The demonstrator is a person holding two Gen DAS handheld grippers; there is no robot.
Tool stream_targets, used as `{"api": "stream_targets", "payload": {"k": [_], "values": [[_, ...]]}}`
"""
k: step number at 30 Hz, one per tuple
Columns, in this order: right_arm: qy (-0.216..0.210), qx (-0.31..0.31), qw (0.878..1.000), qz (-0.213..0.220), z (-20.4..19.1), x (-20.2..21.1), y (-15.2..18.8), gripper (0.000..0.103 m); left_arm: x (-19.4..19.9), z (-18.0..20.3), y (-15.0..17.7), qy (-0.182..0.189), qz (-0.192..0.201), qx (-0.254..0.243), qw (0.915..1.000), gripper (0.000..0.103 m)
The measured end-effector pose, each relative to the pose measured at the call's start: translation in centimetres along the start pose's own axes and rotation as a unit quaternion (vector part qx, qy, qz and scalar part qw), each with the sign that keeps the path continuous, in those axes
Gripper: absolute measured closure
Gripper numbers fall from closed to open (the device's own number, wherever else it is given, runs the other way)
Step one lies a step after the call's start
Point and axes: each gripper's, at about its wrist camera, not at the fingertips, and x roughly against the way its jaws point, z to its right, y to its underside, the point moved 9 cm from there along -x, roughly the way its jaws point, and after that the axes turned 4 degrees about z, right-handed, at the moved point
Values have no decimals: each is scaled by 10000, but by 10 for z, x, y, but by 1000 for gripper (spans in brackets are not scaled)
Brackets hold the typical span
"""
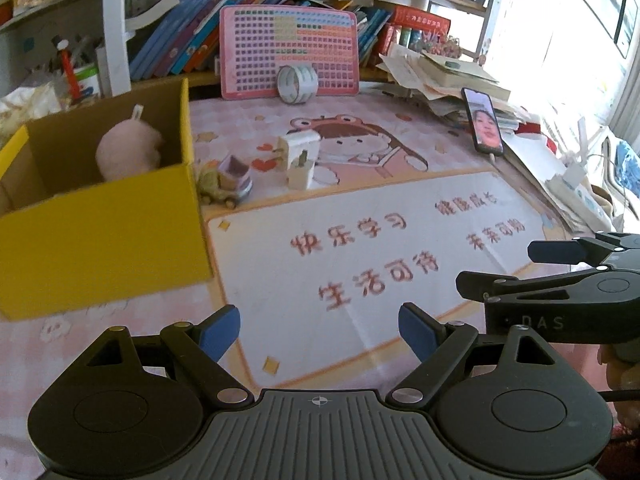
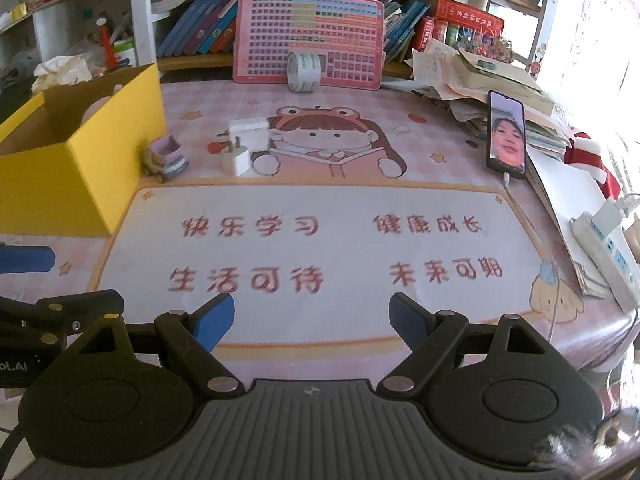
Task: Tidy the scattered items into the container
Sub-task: 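Move both open tools toward the white plug charger and white charger block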
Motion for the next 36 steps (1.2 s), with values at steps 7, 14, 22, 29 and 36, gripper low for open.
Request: {"api": "stream_targets", "payload": {"k": [7,14,22,29,36], "values": [[-72,84,9999,98,28,-29,-31,19,-35,14,-28,-21,40,14,10000,16],[-285,136,9994,135,53,-61,-60,19,-63,21,-50,-245,20,153,9996,16],[-702,285,9970,174,63,-92,-84,19,-84,21,-68,-705,4,277,9971,16],[-1035,557,9921,433,57,-109,-104,19,-95,16,-75,-1163,18,177,9931,18],[-1452,558,9869,436,46,-129,-121,21,-113,7,-84,-1451,11,108,9894,39]]}}
